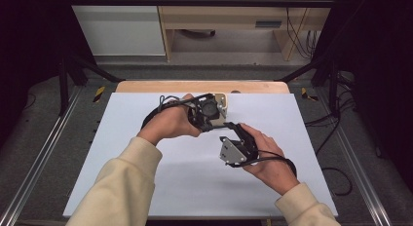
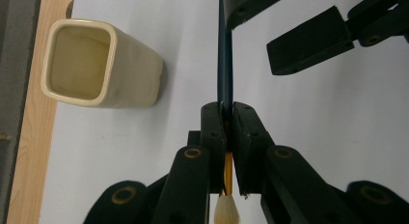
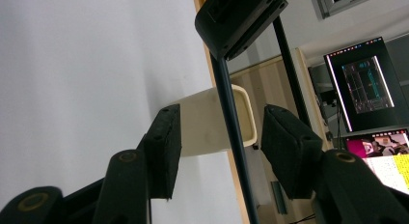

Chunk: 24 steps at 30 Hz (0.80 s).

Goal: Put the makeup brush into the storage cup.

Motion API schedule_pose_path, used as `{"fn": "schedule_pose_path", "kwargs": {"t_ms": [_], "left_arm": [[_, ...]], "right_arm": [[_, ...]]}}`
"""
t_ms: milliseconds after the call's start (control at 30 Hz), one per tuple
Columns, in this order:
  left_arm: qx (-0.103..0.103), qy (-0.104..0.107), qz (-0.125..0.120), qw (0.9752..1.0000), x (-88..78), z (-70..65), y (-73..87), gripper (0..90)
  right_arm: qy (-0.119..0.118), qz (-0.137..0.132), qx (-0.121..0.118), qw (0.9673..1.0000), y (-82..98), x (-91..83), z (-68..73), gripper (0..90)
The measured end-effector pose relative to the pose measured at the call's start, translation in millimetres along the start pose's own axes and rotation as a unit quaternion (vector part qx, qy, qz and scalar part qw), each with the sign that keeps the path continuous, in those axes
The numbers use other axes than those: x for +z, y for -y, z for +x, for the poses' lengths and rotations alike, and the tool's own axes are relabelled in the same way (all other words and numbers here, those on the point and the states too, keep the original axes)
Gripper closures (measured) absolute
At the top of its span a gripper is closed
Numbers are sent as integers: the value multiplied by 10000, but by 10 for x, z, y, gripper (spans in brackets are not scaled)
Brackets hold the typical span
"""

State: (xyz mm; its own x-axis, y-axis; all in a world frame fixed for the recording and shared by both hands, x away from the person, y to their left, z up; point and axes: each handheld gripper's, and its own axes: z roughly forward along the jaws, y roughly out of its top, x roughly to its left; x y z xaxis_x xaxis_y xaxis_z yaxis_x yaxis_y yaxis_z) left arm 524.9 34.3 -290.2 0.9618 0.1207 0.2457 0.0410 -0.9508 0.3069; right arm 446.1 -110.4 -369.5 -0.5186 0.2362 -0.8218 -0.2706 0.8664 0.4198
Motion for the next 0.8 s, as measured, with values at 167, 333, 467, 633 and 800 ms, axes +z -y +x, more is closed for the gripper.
{"fn": "schedule_pose_path", "kwargs": {"t_ms": [167,333,467,633,800], "left_arm": [[29,27,-1,10000,-3,-25,-21,835],[66,61,-45,9999,2,-45,-32,835],[86,92,-24,9999,15,-60,-32,835],[114,107,-18,9999,12,-70,-29,835],[127,134,11,9998,10,-82,-26,835]], "right_arm": [[25,-22,-102,9999,-24,21,12,558],[-19,-20,-178,9998,-30,40,17,594],[-36,-26,-201,9998,-28,40,15,630],[-144,-58,-221,9996,-32,39,15,688],[-162,-89,-280,9994,-42,44,26,741]]}}
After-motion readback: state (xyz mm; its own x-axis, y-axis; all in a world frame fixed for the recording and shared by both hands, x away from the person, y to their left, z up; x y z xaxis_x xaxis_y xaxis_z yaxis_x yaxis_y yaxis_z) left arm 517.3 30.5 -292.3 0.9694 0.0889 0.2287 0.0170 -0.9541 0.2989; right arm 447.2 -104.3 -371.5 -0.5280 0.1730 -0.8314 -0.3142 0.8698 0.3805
